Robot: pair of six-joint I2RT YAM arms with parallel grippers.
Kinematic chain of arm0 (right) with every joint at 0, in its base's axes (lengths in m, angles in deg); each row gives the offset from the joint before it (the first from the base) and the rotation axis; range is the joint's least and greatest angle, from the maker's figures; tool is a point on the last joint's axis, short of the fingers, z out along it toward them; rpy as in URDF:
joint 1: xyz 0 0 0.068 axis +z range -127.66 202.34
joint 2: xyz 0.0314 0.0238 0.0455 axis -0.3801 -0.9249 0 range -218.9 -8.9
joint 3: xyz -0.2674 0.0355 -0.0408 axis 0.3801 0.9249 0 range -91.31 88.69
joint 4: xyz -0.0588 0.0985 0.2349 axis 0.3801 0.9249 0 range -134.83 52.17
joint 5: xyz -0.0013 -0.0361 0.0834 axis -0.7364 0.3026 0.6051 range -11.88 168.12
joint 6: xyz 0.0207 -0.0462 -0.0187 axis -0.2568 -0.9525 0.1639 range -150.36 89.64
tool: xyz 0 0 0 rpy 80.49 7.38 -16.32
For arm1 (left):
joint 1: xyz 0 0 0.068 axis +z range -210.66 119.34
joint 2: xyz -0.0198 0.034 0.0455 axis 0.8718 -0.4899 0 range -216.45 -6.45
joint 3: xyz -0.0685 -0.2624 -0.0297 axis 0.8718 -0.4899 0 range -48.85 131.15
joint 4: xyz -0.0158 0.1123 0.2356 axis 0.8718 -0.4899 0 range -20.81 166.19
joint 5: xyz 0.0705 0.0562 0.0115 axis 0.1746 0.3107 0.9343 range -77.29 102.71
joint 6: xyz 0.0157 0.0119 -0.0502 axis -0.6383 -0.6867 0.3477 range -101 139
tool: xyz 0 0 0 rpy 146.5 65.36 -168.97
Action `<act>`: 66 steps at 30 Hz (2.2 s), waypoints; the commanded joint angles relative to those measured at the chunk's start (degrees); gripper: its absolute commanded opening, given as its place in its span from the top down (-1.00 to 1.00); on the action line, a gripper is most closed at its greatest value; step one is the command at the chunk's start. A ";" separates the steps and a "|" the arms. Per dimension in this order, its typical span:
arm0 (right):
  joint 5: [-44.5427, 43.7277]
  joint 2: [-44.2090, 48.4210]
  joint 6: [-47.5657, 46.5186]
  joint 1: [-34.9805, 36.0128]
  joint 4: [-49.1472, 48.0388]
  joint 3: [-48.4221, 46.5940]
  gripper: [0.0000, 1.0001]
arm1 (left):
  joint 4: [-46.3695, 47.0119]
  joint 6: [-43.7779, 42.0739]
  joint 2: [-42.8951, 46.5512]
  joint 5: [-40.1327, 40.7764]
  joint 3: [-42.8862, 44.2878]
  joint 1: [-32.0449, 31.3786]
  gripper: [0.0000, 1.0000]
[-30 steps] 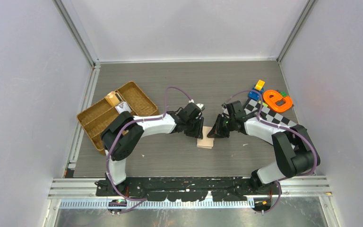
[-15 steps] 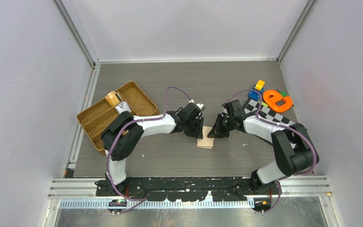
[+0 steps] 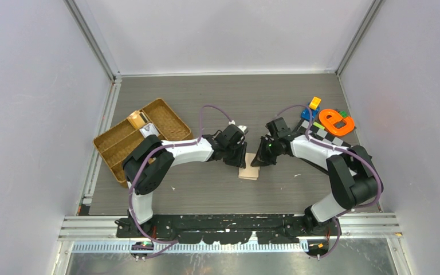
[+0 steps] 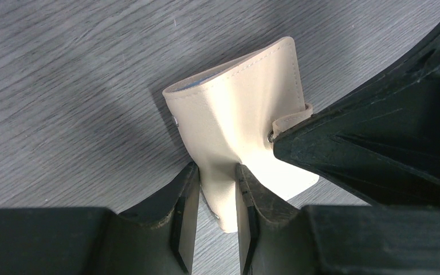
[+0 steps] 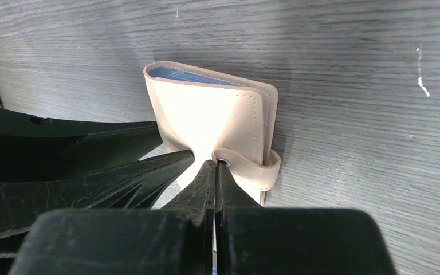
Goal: Put the credit cards into the card holder
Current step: Close the card holder at the center of the board, then reset both arms
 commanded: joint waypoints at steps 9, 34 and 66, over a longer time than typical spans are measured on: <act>-17.10 -9.29 0.88 3.53 3.52 -0.14 0.99 | -5.35 -1.47 -2.28 3.51 -1.96 -0.55 0.43; -15.19 13.26 0.40 4.16 13.77 -8.50 0.25 | -9.14 -3.92 11.17 9.31 -1.26 -0.18 -0.26; -41.34 51.37 -17.08 -11.26 15.04 -11.13 -0.14 | -28.13 -26.28 65.27 16.34 -4.87 35.93 -0.98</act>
